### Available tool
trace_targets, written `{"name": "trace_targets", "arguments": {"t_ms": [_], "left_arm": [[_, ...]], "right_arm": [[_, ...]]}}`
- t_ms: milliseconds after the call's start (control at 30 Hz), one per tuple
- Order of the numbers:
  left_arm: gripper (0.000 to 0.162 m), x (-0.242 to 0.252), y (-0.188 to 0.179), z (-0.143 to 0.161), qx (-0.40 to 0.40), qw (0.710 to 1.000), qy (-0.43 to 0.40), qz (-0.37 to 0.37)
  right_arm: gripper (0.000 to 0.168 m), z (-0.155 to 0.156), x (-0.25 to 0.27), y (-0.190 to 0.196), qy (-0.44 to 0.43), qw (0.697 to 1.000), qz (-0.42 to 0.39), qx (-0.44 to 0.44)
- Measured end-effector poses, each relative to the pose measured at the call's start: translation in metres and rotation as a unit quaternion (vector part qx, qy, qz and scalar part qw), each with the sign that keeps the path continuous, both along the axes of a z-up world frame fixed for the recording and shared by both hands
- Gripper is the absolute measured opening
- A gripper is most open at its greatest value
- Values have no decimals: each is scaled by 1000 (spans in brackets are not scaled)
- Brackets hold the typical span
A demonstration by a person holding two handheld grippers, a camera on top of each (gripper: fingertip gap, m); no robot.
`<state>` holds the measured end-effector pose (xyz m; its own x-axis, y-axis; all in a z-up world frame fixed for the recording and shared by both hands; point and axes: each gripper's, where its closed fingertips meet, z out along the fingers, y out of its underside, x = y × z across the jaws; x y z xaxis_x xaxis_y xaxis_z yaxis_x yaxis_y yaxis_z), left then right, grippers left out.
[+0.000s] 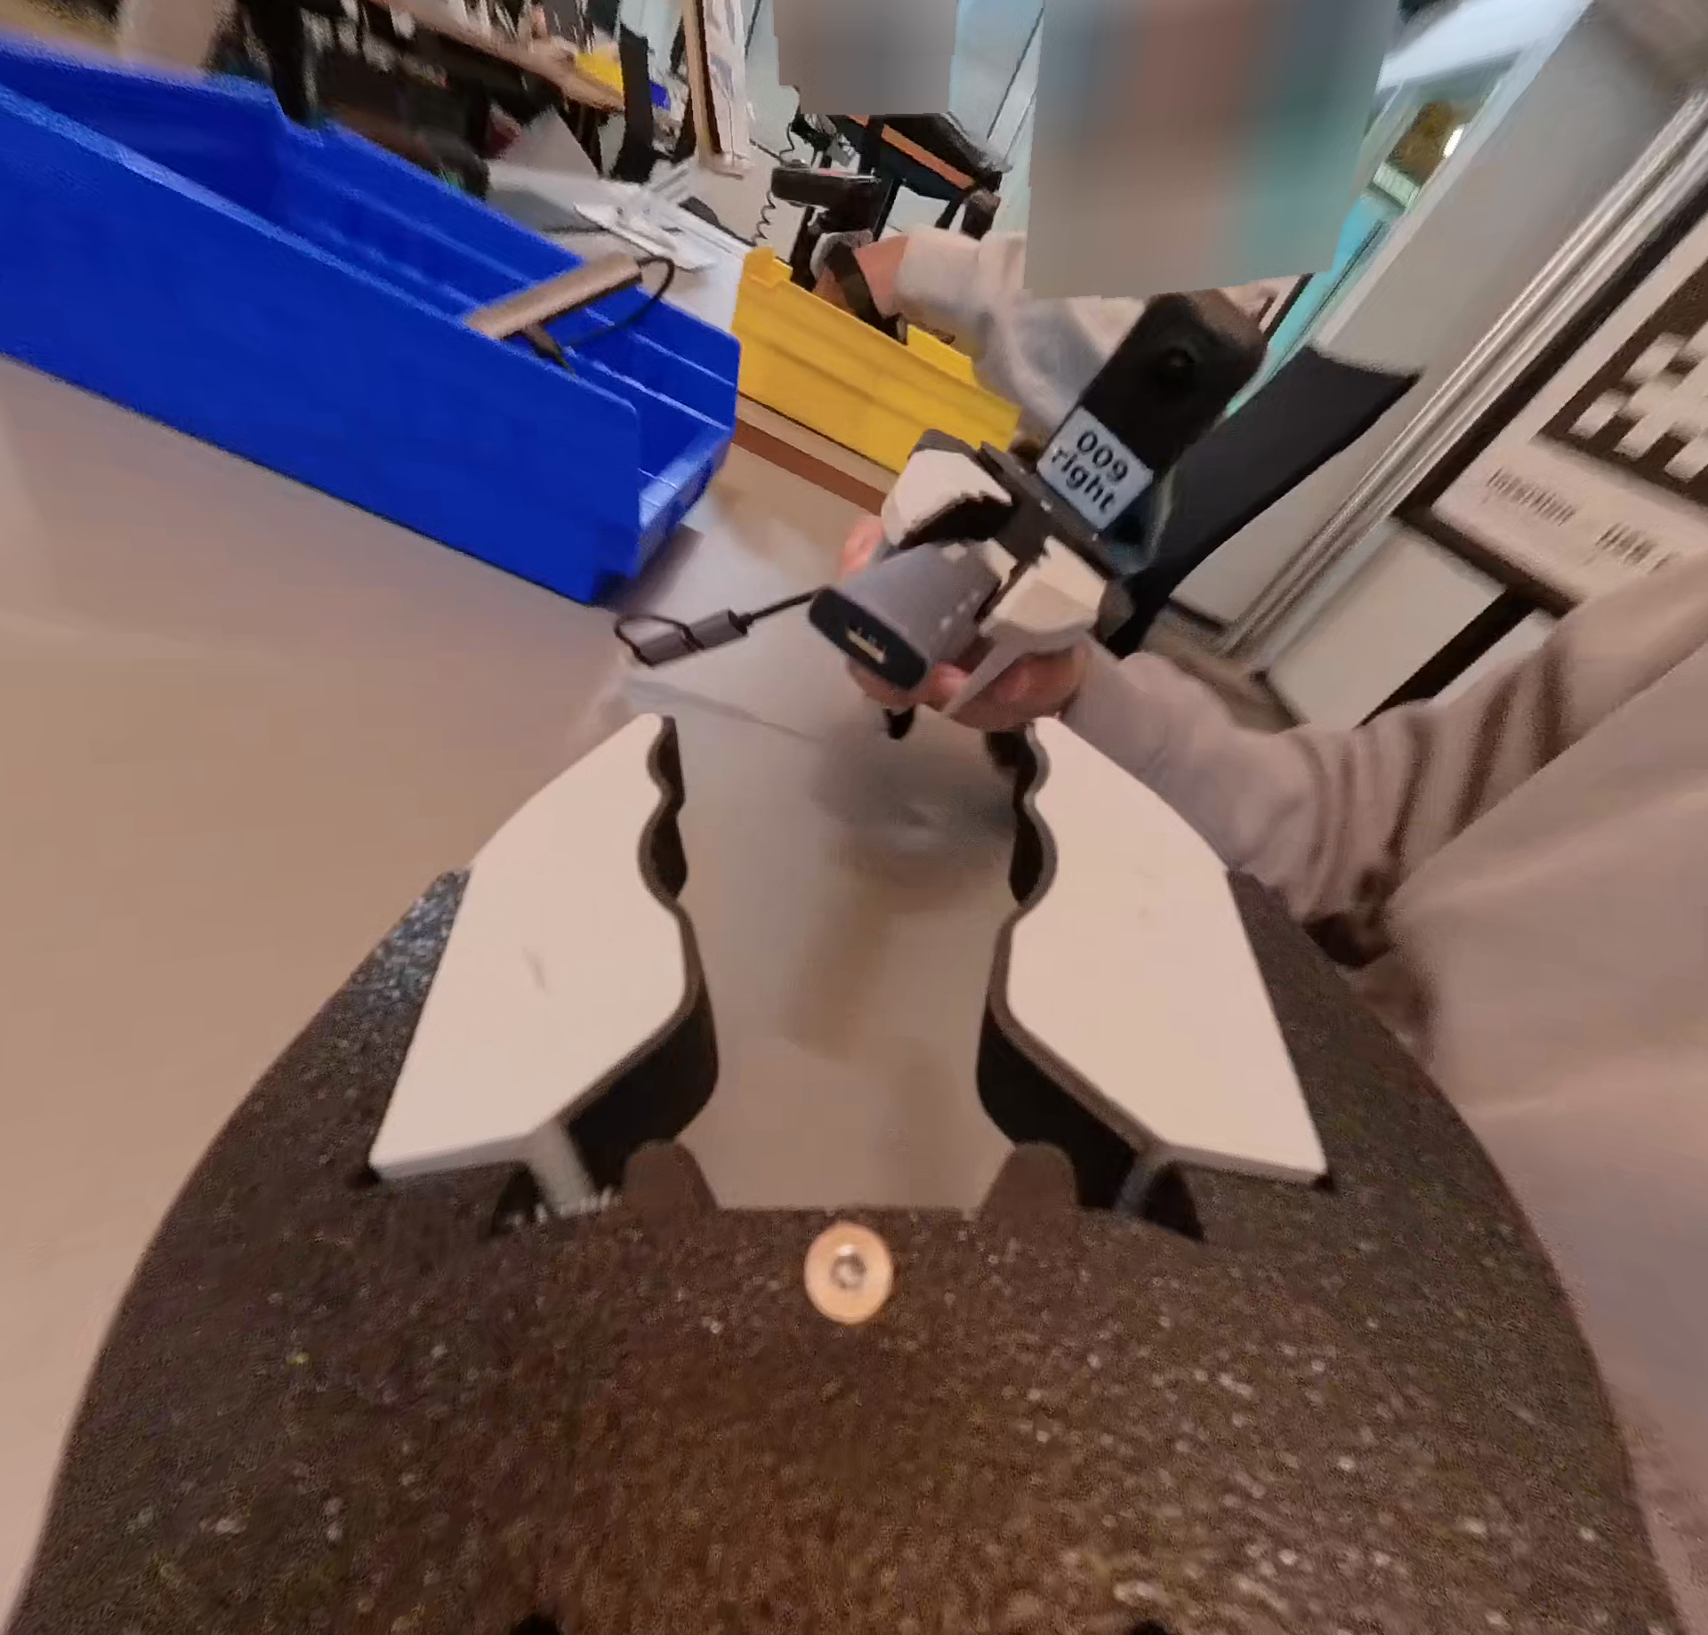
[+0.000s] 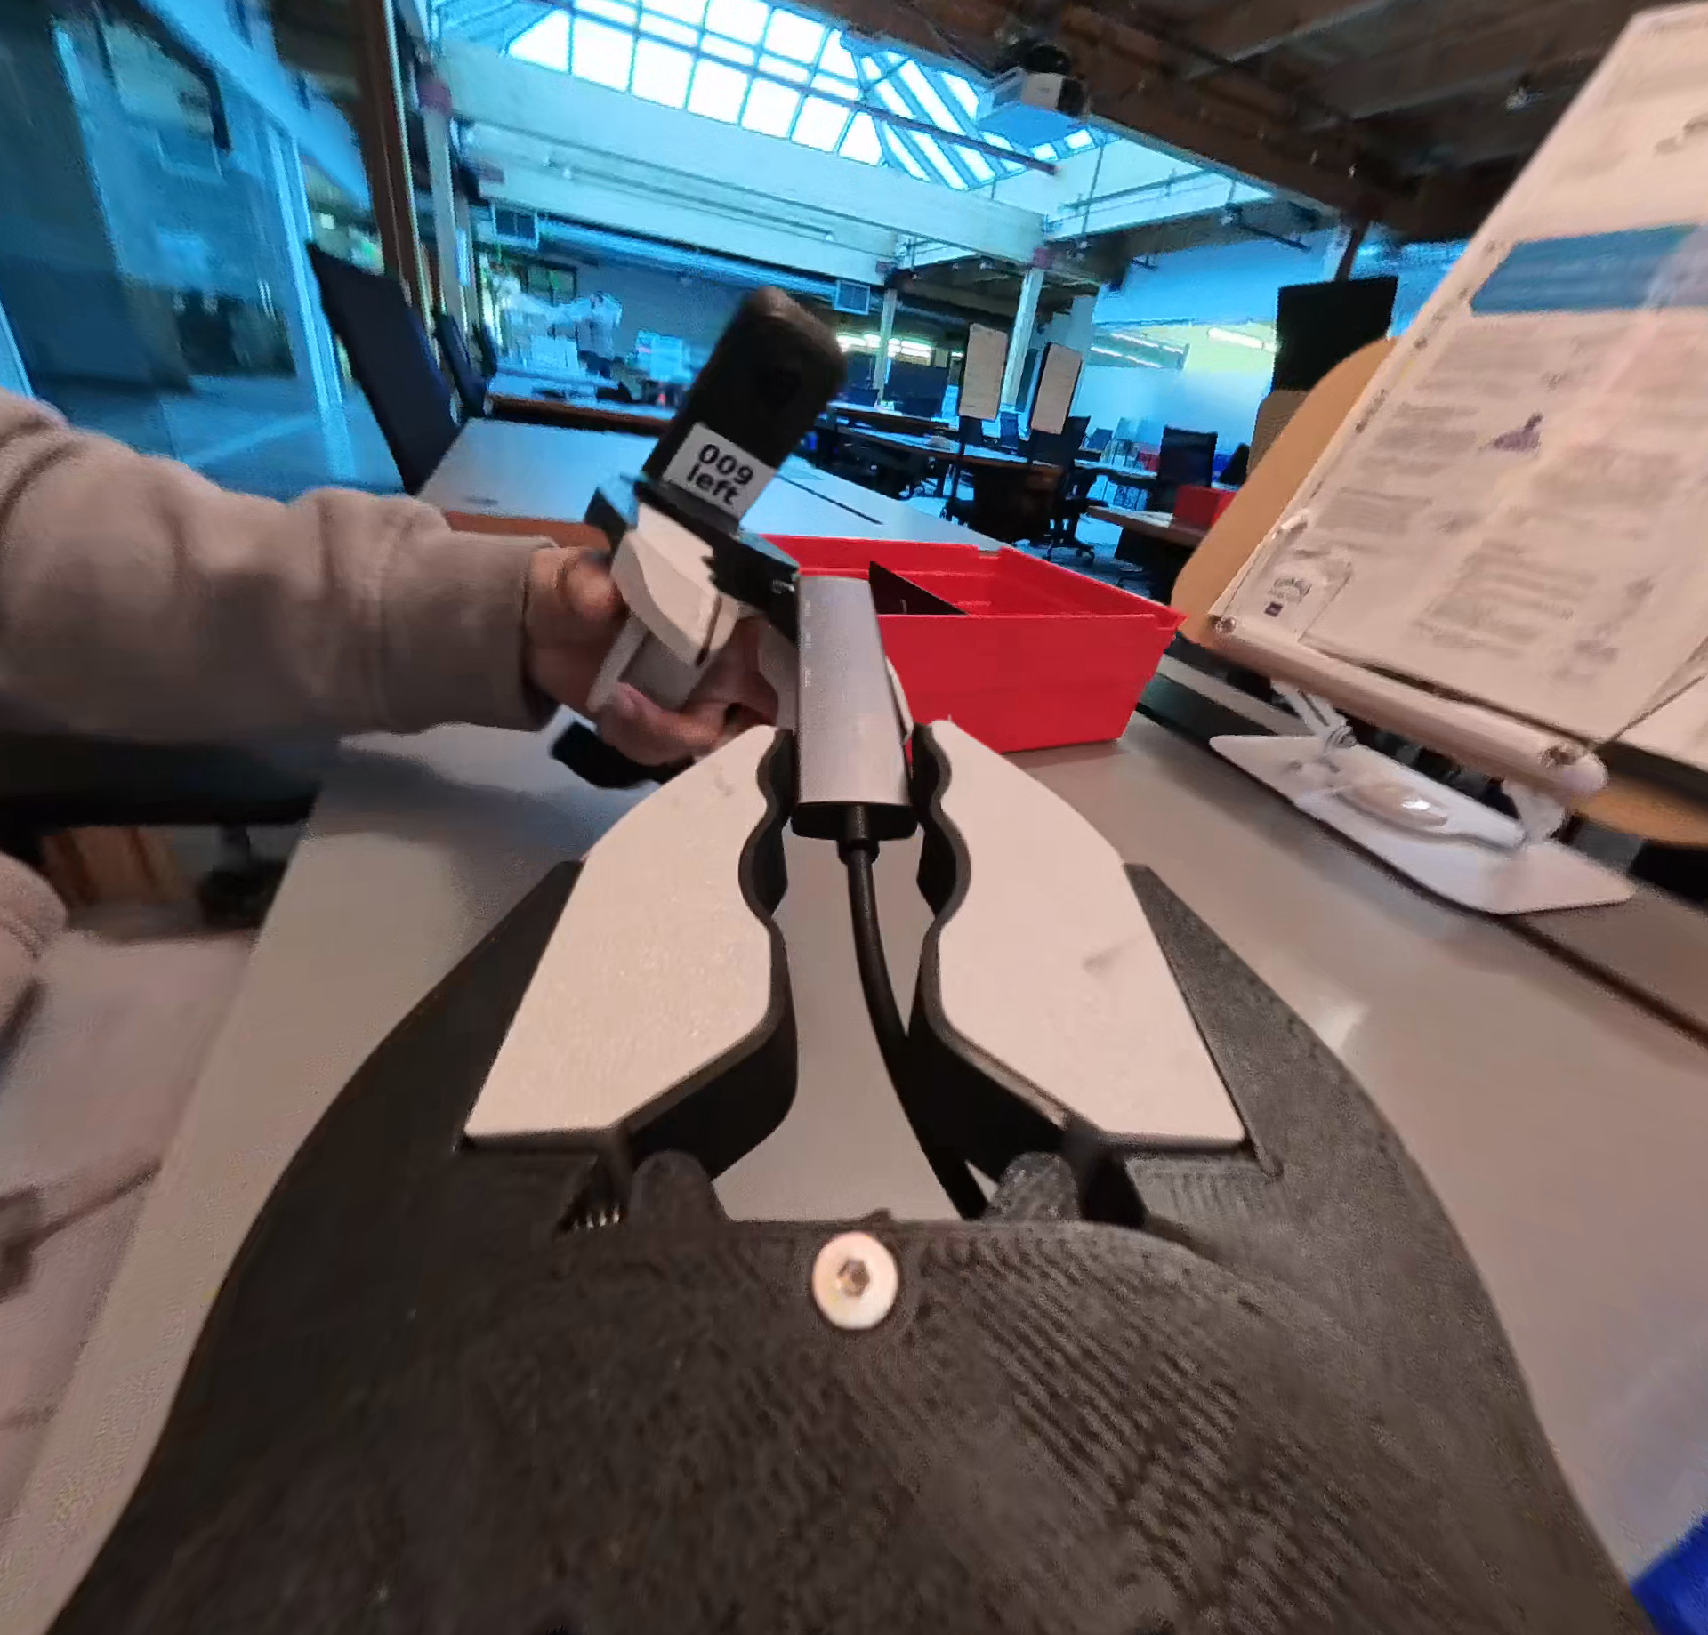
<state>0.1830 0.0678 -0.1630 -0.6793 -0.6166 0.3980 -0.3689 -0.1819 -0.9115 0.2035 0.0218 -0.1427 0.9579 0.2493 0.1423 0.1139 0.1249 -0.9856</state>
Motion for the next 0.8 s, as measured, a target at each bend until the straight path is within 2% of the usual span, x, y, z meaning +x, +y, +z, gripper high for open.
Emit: {"name": "trace_targets", "arguments": {"t_ms": [67,167,200,233,300,367,500,567,667,800], "left_arm": [[67,0,-10,0,-63,996,63,-12],[49,0,-23,-1,-167,970,170,-47],[24,0,-26,-1,-200,958,198,-59],[12,0,-28,-2,-230,945,223,-68],[10,3,-27,-1,-277,928,240,-65],[10,5,-26,-6,-284,926,241,-58],[9,6,-27,-4,-371,891,251,-74],[9,8,-25,-8,-390,881,259,-71],[9,11,-25,-11,-392,879,262,-69],[9,14,-23,-15,-349,896,271,-55]], "right_arm": [[25,-8,0,1,-63,998,-18,-18],[25,-18,-6,3,-130,991,-20,-33],[25,-18,-9,4,-126,991,-15,-29],[25,-19,-11,5,-117,993,-8,-30],[25,-22,-7,7,-97,994,-18,-37],[25,-28,-6,7,-93,994,-13,-49],[25,-19,-9,8,-40,999,-5,-12],[26,-21,-7,11,-20,1000,-13,-12],[25,-25,-6,12,-26,999,-18,-20],[24,-34,-4,14,-17,998,-19,-57]]}}
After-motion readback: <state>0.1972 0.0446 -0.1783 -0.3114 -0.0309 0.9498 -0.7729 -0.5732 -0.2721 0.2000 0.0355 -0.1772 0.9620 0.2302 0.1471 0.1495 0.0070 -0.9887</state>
